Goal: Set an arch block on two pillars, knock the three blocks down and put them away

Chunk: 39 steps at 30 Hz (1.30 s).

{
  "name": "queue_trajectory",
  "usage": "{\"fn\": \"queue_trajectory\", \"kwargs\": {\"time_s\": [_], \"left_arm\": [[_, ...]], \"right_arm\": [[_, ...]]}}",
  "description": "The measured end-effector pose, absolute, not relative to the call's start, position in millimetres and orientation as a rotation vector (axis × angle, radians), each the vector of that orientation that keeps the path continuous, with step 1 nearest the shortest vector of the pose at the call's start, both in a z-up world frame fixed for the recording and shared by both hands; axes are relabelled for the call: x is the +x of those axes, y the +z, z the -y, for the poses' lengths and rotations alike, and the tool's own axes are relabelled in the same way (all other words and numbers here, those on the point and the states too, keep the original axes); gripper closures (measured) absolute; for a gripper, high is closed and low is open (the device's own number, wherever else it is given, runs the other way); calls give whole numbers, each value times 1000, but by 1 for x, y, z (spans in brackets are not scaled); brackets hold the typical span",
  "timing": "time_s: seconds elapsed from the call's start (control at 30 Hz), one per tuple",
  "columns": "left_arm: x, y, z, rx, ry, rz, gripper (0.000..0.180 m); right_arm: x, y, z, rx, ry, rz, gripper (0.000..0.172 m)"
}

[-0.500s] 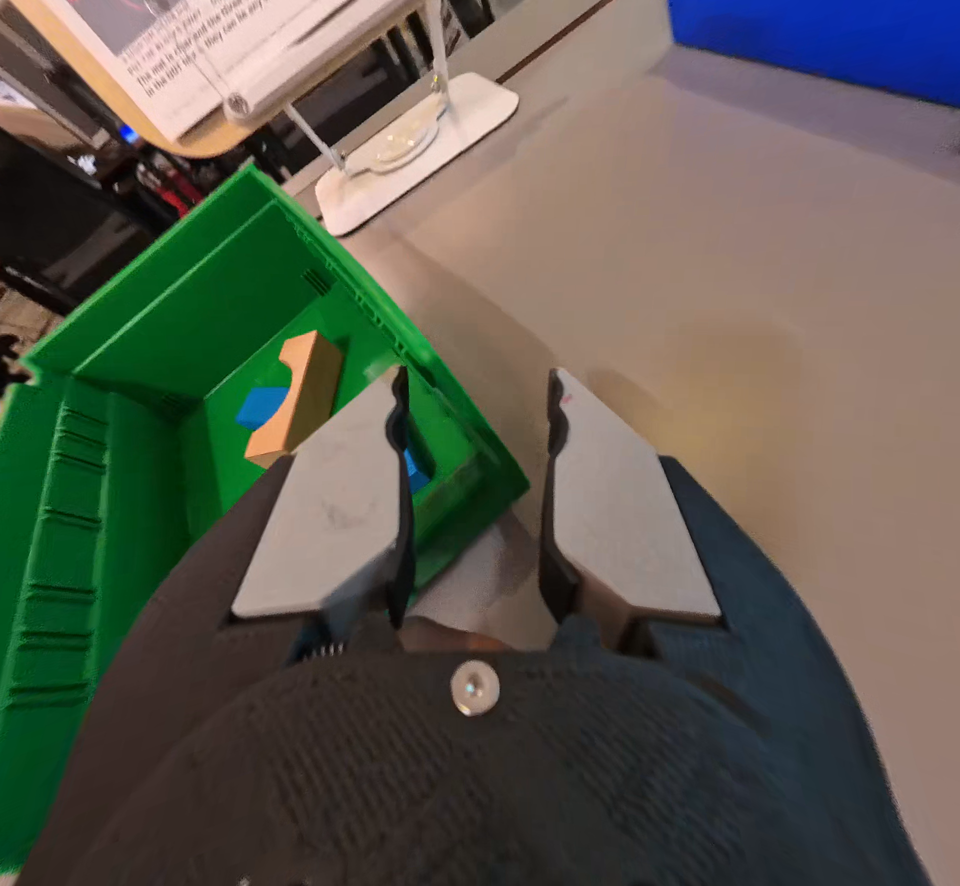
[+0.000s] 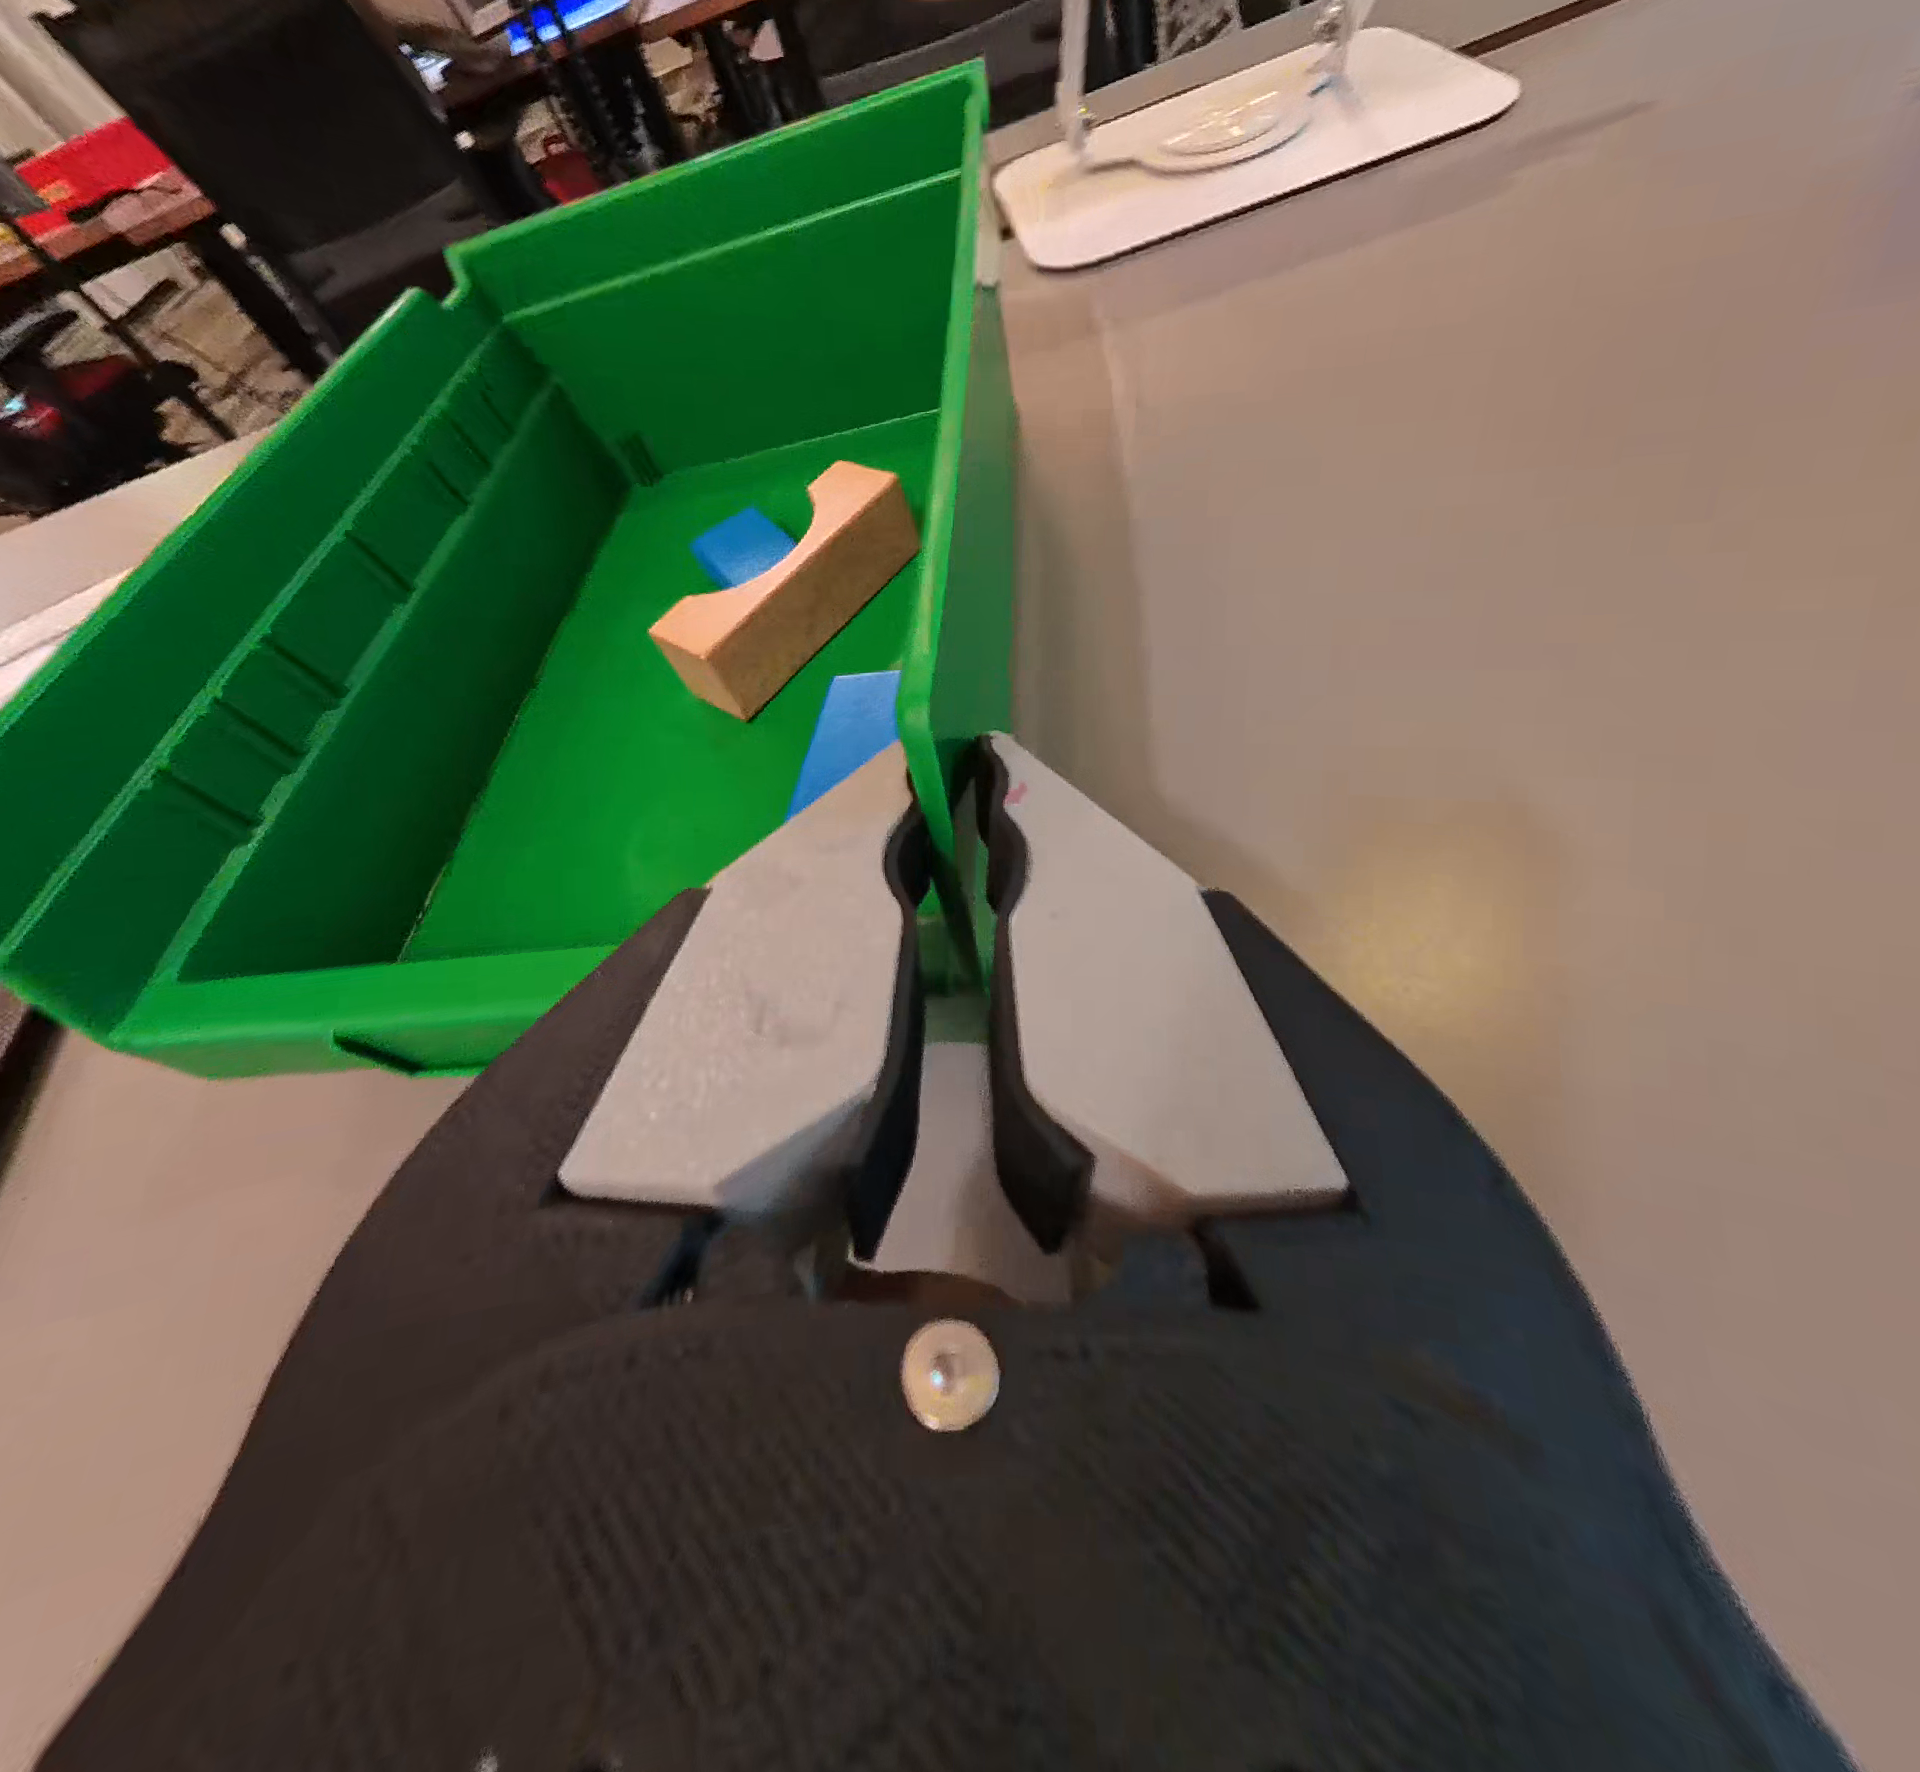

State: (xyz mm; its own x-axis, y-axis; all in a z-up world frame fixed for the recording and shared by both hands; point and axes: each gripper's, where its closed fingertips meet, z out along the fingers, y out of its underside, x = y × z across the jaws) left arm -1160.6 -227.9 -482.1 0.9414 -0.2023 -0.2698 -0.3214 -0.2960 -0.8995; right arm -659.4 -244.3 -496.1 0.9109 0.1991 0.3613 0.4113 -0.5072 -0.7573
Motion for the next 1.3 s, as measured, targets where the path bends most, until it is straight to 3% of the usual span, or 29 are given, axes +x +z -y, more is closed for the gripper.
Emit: {"fn": "queue_trajectory", "kwargs": {"time_s": [0.47, 0.9, 0.97, 1.13, 1.2, 1.3], "left_arm": [[-1143, -483, 225, -1892, 102, -403, 171], [-1113, -480, 204, -1846, 33, -458, 161], [-1115, -479, 207, -1845, 13, -435, 157], [-1122, -464, 218, -1746, 73, -376, 104], [-1114, -454, 227, -1674, 70, -390, 103], [-1094, -449, 244, -1640, 20, -419, 107]], "right_arm": [[-696, -496, 242, -2152, -363, 337, 167], [-658, -493, 258, -2118, -487, 240, 158], [-665, -483, 266, -2069, -489, 287, 140], [-709, -421, 284, -1826, -332, 359, 126], [-753, -408, 288, -1772, -150, 448, 115], [-822, -431, 277, -1891, 156, 630, 101]]}}
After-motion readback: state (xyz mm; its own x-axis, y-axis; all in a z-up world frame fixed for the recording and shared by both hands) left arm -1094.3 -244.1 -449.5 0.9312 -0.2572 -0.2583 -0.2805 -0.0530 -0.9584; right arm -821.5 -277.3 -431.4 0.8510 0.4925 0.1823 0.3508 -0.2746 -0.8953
